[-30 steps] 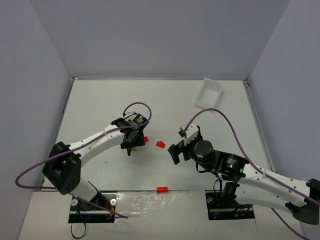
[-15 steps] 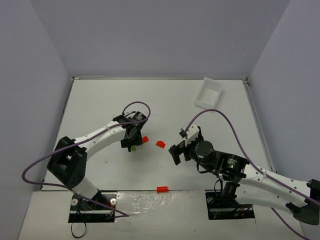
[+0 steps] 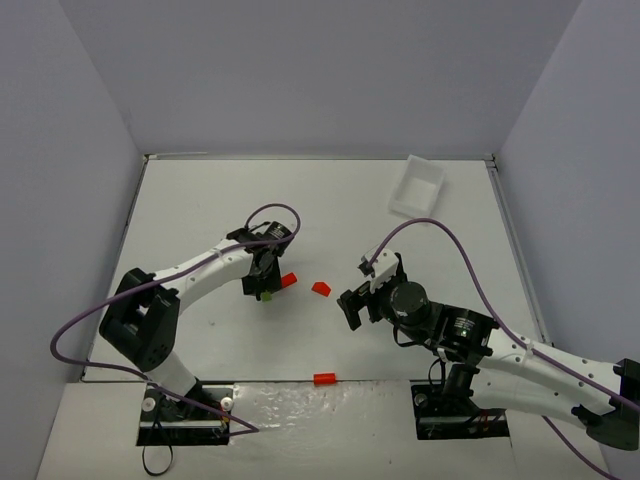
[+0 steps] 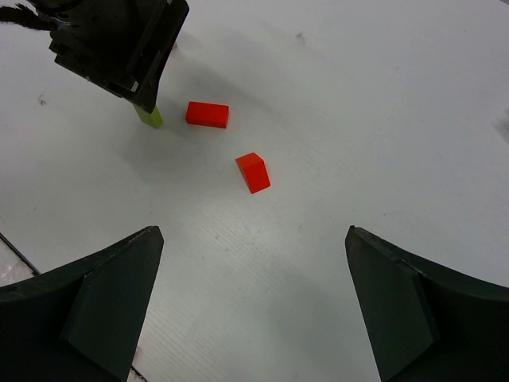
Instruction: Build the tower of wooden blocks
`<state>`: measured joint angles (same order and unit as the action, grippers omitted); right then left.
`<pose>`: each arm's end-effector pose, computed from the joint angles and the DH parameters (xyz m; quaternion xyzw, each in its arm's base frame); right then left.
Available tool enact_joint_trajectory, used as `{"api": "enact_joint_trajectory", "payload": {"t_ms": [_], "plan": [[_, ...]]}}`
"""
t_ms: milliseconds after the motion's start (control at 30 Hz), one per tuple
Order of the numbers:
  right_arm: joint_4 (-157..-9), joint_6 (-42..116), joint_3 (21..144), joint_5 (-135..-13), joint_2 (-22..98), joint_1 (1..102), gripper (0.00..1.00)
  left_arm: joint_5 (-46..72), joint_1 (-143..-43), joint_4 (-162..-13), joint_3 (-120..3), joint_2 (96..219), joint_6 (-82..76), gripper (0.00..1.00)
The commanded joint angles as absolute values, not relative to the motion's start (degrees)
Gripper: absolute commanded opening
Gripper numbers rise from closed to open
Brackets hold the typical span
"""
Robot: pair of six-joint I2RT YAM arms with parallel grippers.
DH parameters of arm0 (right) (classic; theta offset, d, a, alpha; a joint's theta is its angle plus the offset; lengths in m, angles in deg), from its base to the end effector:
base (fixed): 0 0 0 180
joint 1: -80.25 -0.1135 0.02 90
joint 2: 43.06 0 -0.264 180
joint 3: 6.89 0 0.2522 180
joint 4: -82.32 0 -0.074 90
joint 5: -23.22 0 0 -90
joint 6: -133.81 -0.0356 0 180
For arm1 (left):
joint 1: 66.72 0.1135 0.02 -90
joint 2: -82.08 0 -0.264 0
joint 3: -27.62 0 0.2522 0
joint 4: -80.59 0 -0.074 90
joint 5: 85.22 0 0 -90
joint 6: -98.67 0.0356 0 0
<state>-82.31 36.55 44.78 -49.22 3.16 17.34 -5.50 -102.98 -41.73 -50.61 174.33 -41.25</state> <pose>0.0982 0.1685 0.3095 -0.2663 0.7150 0.2698 0.5874 0.2531 -0.1778 0.2127 -0.1311 0.9746 -0.0436 0.1761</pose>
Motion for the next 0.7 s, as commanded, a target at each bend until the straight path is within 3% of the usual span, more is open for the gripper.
{"api": "enact_joint_trajectory", "payload": {"t_ms": [0, 333, 667], "plan": [[-84.79, 36.52, 44.97, -47.75, 3.09, 17.67, 0.97, -5.24, -102.37, -41.79, -53.37, 174.1, -40.2, 0.36], [-84.71, 36.6, 45.1, -47.63, 3.26, 17.67, 0.97, -4.36, -101.62, -42.57, -53.47, 174.63, -39.77, 0.3], [-84.71, 36.78, 45.7, -47.64, 3.54, 17.74, 0.97, -3.5, -101.37, -42.09, -53.59, 170.29, -38.82, 0.11]]}}
